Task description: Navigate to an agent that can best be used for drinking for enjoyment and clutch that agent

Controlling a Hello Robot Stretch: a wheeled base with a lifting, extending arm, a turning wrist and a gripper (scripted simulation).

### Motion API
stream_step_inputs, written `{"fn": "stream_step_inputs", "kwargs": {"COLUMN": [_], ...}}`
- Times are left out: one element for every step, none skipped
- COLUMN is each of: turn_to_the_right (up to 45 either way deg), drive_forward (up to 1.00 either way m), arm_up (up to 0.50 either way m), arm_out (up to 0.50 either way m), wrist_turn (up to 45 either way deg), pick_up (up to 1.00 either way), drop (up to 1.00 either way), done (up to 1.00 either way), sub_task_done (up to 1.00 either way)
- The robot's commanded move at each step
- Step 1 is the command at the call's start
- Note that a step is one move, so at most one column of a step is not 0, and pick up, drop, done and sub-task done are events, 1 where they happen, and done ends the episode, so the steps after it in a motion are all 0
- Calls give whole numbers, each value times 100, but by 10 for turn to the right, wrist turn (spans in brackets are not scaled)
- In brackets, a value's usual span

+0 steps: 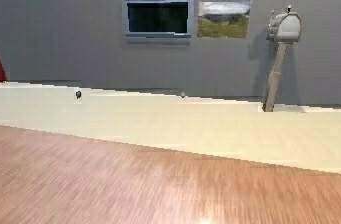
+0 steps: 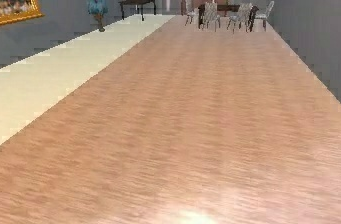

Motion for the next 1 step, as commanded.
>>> {"fn": "stream_step_inputs", "kwargs": {"turn_to_the_right": [-270], "drive_forward": [0], "arm_up": [0], "arm_out": [0], "wrist_turn": [0], "pick_up": [0], "drop": [0], "done": [0], "sub_task_done": [0]}}
